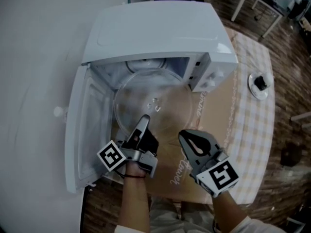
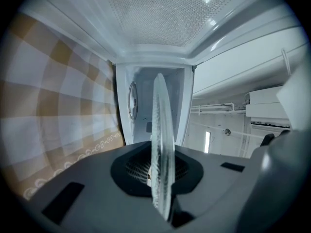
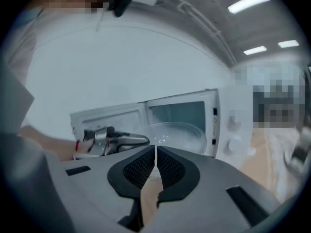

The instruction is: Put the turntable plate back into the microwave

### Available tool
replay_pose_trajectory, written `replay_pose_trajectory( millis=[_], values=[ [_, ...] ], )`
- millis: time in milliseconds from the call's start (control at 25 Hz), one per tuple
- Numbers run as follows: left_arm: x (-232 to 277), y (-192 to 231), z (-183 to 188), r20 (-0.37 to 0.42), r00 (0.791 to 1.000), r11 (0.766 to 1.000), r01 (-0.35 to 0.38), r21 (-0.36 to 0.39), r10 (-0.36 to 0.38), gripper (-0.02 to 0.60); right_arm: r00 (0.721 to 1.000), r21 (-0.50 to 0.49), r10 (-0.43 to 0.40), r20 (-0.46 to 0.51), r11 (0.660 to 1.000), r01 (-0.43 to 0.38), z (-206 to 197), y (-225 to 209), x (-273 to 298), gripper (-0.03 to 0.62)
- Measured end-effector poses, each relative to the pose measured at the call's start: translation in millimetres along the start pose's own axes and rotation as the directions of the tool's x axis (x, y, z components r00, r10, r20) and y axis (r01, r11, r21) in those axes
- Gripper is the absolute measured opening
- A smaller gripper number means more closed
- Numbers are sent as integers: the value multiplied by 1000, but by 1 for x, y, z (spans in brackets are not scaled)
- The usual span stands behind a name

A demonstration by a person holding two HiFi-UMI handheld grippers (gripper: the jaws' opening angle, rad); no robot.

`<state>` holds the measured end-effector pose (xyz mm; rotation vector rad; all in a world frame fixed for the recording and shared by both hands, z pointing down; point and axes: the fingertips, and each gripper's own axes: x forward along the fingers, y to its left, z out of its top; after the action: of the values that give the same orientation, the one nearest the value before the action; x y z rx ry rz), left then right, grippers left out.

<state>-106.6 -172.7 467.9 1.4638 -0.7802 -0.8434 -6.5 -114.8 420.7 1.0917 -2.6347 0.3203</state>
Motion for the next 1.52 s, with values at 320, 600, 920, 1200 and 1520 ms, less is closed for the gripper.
replay_pose_trajectory(
  millis=[320, 600, 920, 1200, 1520],
  values=[
    [2, 2, 1, -6, 1000, 1000, -19, -14, 19, 14, 971, -727, 11, -239, 661, -186, -14, 22, -1, 116],
    [8, 4, 4, -5, 999, 999, -46, -12, 46, 14, 943, -899, -75, -325, 333, -284, -37, 27, 14, 127],
    [13, 10, 16, 35, 998, 998, -59, -32, 60, 14, 930, -923, -122, -346, 221, -314, -44, 18, 31, 126],
    [30, 9, 24, 40, 998, 998, -55, -25, 56, 14, 945, -949, -151, -290, 171, -264, -38, 1, 46, 64],
    [48, 8, 43, 48, 997, 998, -62, -9, 62, 12, 954, -964, -166, -249, 139, -227, -33, -13, 70, 63]
  ],
)
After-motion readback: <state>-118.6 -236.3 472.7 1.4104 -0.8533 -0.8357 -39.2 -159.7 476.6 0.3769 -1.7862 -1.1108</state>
